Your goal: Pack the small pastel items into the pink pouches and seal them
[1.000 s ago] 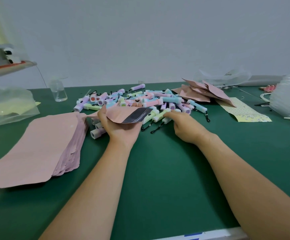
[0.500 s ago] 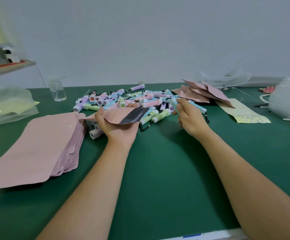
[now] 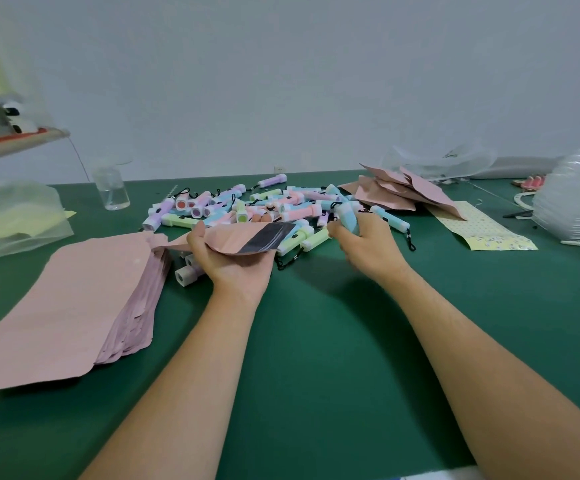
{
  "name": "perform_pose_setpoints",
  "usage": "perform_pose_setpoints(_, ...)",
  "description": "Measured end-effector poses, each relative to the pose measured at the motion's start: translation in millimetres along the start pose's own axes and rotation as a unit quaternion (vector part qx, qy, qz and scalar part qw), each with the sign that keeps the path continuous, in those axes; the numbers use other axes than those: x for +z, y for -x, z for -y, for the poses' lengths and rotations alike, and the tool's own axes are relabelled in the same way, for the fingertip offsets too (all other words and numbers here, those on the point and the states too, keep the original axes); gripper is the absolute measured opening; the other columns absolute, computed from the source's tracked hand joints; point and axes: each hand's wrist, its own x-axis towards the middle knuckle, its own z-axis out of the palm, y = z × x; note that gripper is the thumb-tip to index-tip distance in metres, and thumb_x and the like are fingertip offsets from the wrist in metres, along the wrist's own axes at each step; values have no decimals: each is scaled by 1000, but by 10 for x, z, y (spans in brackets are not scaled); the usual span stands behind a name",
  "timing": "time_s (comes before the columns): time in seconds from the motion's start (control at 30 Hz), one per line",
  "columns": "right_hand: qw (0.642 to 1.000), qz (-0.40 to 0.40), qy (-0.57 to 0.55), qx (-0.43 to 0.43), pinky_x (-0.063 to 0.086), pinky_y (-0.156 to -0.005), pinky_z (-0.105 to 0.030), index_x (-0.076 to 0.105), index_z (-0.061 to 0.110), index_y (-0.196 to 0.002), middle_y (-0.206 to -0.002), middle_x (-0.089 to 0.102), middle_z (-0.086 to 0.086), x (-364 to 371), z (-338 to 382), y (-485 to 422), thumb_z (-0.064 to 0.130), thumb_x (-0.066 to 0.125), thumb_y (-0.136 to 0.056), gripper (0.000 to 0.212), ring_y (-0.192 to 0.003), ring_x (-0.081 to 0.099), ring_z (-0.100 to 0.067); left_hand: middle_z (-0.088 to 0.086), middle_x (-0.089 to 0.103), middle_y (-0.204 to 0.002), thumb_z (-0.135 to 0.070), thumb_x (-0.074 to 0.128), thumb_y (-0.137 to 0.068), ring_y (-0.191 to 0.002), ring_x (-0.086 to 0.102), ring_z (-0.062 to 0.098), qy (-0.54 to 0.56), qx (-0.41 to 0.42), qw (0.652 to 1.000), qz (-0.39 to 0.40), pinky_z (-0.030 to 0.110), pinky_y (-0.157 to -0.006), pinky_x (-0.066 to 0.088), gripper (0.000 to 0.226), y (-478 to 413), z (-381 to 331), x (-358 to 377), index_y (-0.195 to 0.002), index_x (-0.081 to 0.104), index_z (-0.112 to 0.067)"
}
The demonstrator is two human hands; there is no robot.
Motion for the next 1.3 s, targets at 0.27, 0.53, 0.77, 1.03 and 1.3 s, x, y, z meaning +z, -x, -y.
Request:
perform_pose_setpoints(0.27,995,97,-23,-12,40,-52,-28,55,35,-120,-78,72,-4,74,-11,36,20,54,-104,22,-47,43,-8,25,50,-150,-56,59,-92,-132,58,44,-12,4,1000,-3,60,-109,48,75,7,-1,13,-149,47,-9)
perform_pose_setpoints(0.53,987,146,-65,34,43,-55,-29,58,27,-112,-80,61,3,30,26,52,29,67,-83,31,-65,49,-14,25,55,-133,-55,58,-93,-127,60,44,-14,9,1000,2,60,-104,52,75,2,1,6,-150,46,-8)
perform_pose_setpoints(0.77,990,79,-120,7,49,-83,-31,61,11,-105,-86,67,5,58,51,35,37,44,-110,31,-88,60,-16,25,55,-128,-54,59,-92,-115,62,45,-10,3,1000,13,61,-109,47,74,-24,-4,-6,-147,48,-7)
perform_pose_setpoints(1.03,993,44,-113,-12,53,-100,-36,61,31,-135,-106,76,-2,-5,20,31,33,85,-85,55,-106,71,-15,24,57,-118,-55,59,-91,-107,63,44,-27,-3,999,30,60,-111,44,62,-28,3,-11,-129,53,-6)
perform_pose_setpoints(1.3,995,88,-19,-37,53,-82,-20,46,40,-147,-104,69,2,72,-20,60,37,83,-87,71,-94,67,-11,23,57,-115,-54,60,-90,-98,66,42,-29,-3,999,36,61,-110,45,64,-25,10,-9,-132,52,-7)
